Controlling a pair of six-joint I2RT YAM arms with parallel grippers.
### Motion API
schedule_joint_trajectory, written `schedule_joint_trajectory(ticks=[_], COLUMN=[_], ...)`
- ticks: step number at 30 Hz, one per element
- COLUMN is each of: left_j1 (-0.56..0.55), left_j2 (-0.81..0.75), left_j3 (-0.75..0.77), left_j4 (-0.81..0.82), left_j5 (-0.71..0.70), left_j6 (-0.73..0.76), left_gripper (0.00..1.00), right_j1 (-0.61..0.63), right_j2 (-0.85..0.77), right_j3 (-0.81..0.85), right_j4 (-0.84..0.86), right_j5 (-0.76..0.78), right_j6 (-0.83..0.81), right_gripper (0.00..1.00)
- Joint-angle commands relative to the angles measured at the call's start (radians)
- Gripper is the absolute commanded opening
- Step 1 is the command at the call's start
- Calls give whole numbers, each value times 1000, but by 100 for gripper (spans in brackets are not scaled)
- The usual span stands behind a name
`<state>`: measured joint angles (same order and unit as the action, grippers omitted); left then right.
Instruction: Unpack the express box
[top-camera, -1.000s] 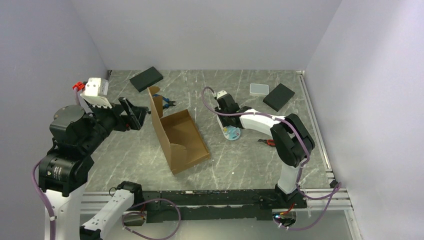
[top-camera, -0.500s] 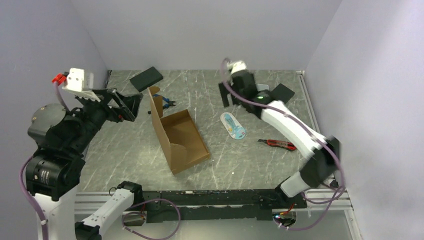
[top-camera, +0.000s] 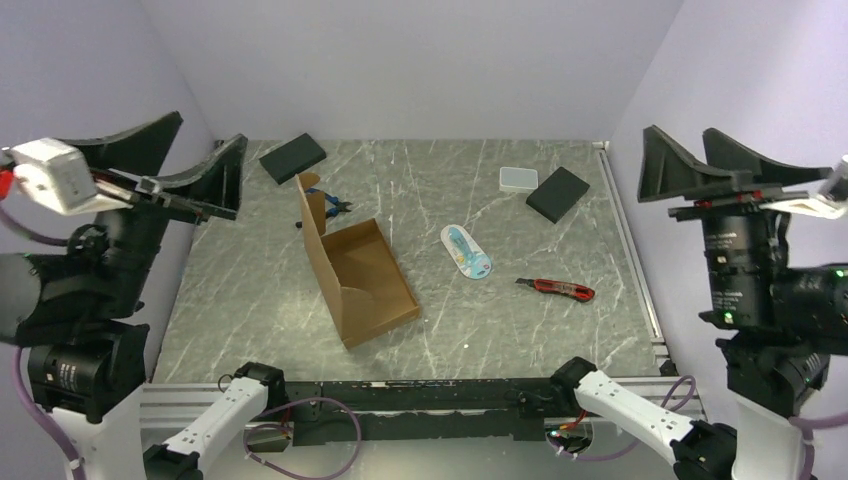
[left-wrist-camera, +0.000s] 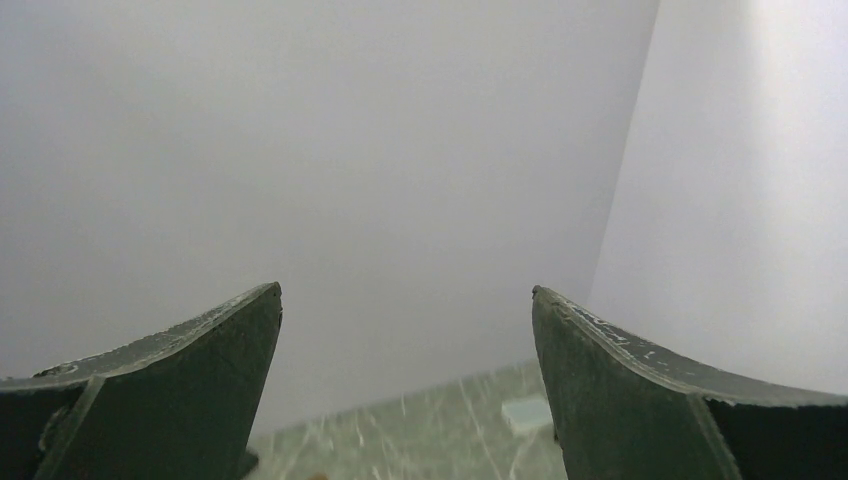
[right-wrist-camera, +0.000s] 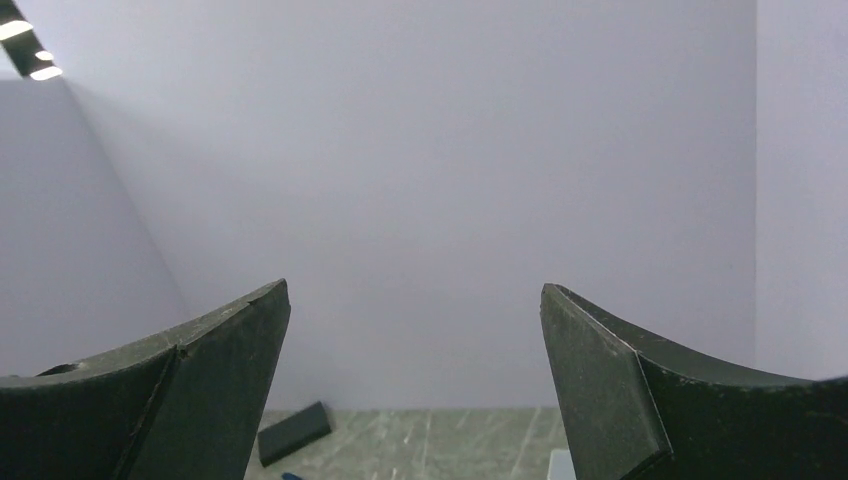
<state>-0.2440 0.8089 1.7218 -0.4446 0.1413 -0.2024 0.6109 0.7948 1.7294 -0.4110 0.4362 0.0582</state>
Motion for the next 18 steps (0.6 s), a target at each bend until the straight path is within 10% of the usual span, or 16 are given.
schedule_joint_trajectory(ticks=[1, 18], left_j1=[-5, -5], left_j2=[-3, -29], left_j3=[27, -23], left_j4=[238, 311], left_j5=[44, 87], left_j6=[21, 4], left_gripper=[99, 99], right_j1=[3, -2], right_j2=[-35, -175], right_j3=[-30, -155], right_j4=[68, 161], right_j5=[-90, -13], right_j6=[-21, 12], right_gripper=[100, 100])
